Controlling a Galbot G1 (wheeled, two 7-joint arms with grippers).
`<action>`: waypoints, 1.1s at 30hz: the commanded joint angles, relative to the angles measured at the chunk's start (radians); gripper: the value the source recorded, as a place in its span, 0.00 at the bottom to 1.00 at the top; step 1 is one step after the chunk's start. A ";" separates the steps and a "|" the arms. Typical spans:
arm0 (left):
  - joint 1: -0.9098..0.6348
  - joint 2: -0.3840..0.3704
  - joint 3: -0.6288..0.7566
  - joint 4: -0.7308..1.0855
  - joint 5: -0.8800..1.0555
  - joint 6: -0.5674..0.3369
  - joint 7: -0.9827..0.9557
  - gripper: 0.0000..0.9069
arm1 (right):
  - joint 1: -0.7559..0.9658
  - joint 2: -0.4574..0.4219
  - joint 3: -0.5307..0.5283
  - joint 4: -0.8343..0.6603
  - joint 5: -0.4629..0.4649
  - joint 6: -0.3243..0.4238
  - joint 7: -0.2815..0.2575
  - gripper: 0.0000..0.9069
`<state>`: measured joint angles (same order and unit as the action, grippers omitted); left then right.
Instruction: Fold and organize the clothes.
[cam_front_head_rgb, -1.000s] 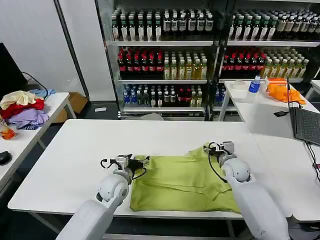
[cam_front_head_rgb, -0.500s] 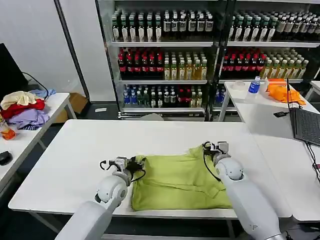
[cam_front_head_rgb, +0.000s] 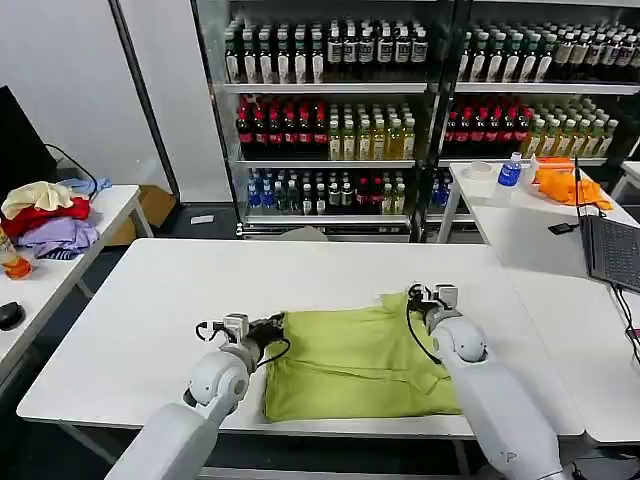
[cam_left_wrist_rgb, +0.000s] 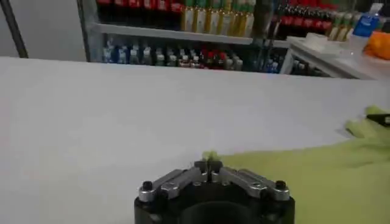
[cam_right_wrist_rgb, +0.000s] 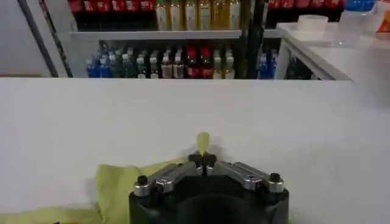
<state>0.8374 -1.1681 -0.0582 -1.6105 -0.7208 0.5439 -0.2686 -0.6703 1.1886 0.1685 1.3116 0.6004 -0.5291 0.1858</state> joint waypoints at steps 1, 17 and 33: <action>0.008 0.008 -0.014 -0.039 -0.039 -0.036 0.020 0.02 | -0.023 -0.014 0.030 0.091 0.030 0.016 -0.001 0.00; 0.180 0.118 -0.056 -0.277 -0.030 -0.052 0.035 0.02 | -0.303 -0.137 0.172 0.530 0.054 -0.018 0.006 0.00; 0.338 0.191 -0.077 -0.412 0.003 -0.054 0.041 0.02 | -0.683 -0.176 0.414 0.809 0.047 -0.025 -0.014 0.00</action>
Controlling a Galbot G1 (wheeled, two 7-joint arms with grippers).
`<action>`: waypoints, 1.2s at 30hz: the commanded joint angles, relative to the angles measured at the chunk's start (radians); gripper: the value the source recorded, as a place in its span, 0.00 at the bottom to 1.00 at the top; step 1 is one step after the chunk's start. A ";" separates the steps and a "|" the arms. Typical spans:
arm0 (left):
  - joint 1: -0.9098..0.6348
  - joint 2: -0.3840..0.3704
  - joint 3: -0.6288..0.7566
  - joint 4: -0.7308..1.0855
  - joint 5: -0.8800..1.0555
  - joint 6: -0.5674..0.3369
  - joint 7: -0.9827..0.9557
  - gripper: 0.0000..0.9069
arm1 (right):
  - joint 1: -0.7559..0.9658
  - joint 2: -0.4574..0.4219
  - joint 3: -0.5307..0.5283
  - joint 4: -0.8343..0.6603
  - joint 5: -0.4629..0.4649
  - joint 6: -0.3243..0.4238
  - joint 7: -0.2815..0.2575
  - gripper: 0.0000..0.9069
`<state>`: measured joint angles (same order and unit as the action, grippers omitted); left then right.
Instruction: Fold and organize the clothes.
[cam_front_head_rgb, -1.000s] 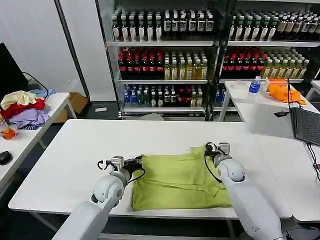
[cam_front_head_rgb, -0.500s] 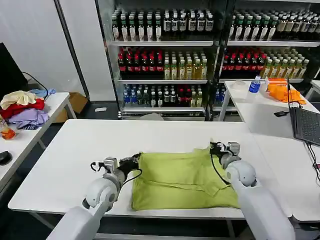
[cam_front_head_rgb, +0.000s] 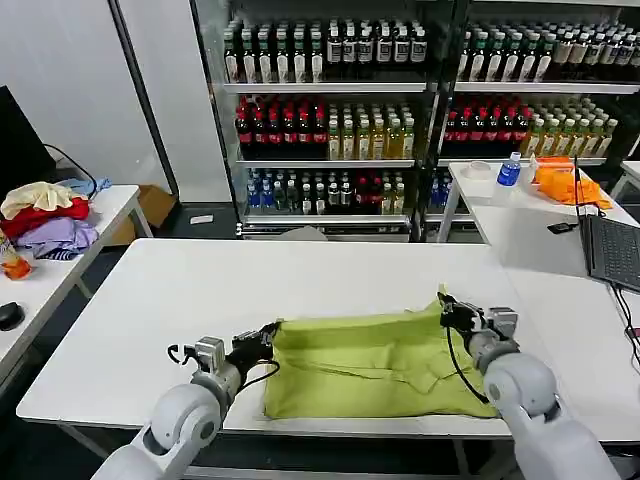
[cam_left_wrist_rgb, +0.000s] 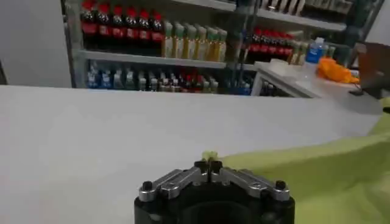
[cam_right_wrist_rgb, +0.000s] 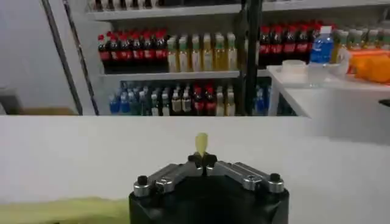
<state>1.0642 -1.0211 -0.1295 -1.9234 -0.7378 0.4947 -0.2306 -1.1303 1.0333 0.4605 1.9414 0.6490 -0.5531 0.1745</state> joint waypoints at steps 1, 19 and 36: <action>0.123 0.046 -0.006 -0.101 0.030 -0.006 0.002 0.02 | -0.244 -0.013 0.129 0.184 -0.008 -0.001 -0.005 0.00; 0.172 0.056 -0.002 -0.068 0.089 -0.016 0.012 1.00 | -0.327 0.063 0.126 0.165 -0.085 -0.021 0.002 1.00; 0.200 -0.052 -0.007 -0.097 0.129 -0.055 -0.073 1.00 | -0.361 0.079 0.138 0.184 -0.181 -0.012 -0.024 1.00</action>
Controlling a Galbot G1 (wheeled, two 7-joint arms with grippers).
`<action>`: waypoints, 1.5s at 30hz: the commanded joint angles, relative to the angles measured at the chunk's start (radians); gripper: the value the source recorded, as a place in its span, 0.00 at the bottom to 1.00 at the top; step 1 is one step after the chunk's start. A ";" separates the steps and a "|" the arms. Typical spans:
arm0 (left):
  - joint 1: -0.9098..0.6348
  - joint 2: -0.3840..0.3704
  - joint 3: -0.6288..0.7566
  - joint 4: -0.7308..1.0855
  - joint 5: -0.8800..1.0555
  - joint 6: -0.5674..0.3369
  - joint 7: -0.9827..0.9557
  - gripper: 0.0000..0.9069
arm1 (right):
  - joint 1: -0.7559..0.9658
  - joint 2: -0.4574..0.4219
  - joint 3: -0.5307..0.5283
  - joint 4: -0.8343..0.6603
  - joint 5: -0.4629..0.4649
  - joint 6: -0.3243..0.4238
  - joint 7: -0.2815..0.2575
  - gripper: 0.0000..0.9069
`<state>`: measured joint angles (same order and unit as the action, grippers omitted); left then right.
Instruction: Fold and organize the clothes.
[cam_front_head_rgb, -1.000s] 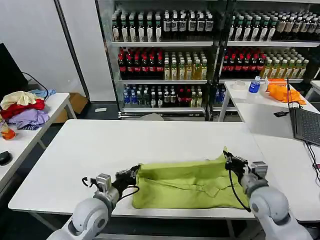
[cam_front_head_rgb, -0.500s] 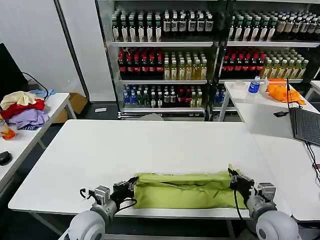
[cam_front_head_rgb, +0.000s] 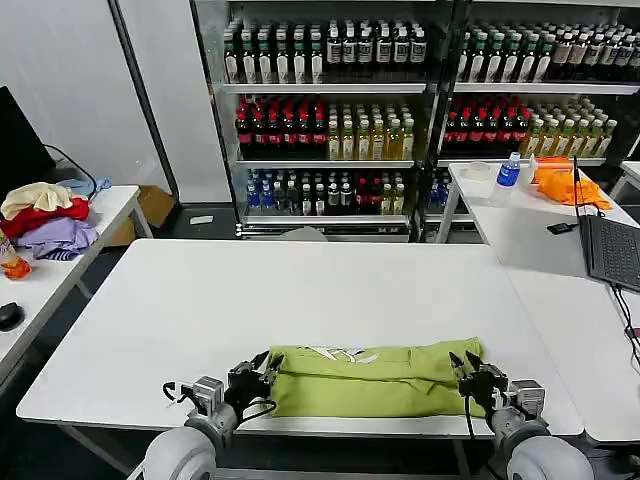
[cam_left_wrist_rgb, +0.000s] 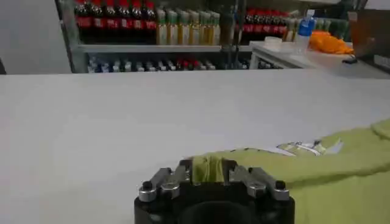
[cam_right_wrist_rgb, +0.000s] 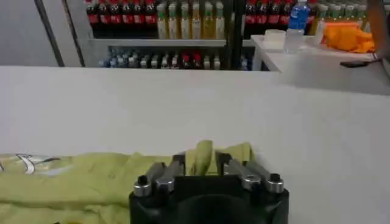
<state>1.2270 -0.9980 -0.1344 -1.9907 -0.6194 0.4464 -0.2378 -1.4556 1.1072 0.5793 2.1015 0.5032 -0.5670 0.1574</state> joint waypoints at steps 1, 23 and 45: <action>0.044 -0.085 -0.001 -0.029 0.011 -0.006 -0.068 1.00 | -0.040 0.006 0.022 0.025 -0.035 0.003 -0.007 1.00; 0.078 -0.270 0.004 0.073 0.063 -0.014 -0.142 0.10 | -0.089 0.014 0.032 0.032 -0.048 0.035 -0.016 1.00; 0.119 -0.277 -0.153 0.003 -0.238 -0.013 -0.094 0.08 | -0.093 0.026 0.037 0.060 -0.051 0.037 -0.008 1.00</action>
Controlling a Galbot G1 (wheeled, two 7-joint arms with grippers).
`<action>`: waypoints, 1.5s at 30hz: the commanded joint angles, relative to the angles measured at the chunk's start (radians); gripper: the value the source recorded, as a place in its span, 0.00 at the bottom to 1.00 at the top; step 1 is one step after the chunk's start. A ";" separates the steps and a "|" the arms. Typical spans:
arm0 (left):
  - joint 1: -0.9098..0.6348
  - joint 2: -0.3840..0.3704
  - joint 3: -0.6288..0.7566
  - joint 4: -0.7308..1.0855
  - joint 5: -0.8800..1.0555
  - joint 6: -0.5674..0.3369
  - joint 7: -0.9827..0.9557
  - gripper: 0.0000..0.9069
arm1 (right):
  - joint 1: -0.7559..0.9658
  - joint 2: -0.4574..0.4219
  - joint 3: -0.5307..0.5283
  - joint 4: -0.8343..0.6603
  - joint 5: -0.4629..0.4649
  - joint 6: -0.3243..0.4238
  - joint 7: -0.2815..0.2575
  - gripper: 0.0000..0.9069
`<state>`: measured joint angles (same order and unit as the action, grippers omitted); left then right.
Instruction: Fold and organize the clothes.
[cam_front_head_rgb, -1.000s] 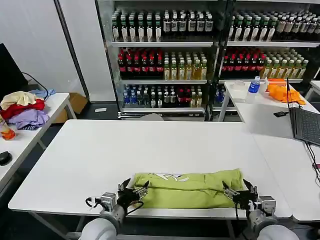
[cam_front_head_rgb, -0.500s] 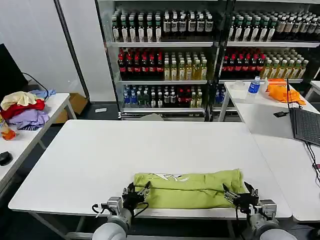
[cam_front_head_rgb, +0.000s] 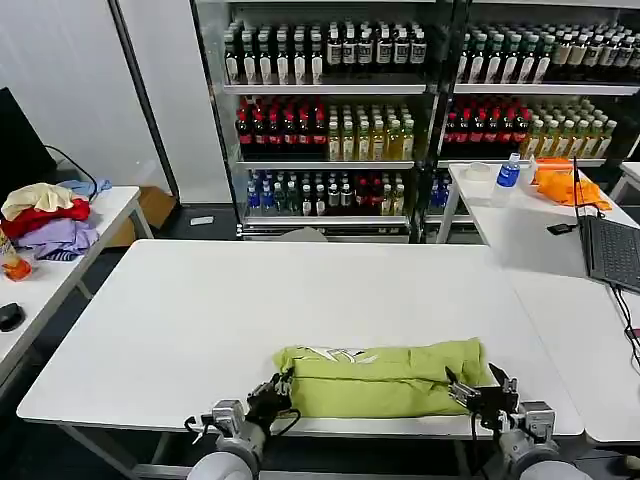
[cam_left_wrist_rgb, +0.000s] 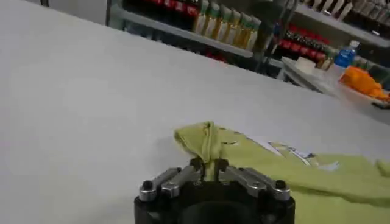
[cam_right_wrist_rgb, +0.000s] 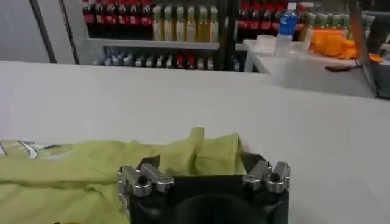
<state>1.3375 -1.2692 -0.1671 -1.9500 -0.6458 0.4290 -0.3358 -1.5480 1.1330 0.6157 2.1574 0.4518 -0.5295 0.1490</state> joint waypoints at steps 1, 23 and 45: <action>0.006 -0.002 -0.146 -0.044 -0.224 0.004 0.005 0.08 | -0.001 -0.001 0.000 0.004 0.001 0.000 0.000 1.00; -0.020 0.309 -0.545 -0.059 -0.501 0.062 -0.010 0.07 | 0.022 -0.011 -0.001 0.002 0.023 0.001 -0.003 1.00; -0.144 -0.061 -0.039 -0.110 -0.574 0.047 -0.055 0.07 | 0.023 -0.072 -0.025 -0.009 0.025 0.003 -0.005 1.00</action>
<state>1.2521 -1.1886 -0.4101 -2.0991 -1.2047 0.4841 -0.3838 -1.5268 1.0769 0.5932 2.1490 0.4738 -0.5276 0.1443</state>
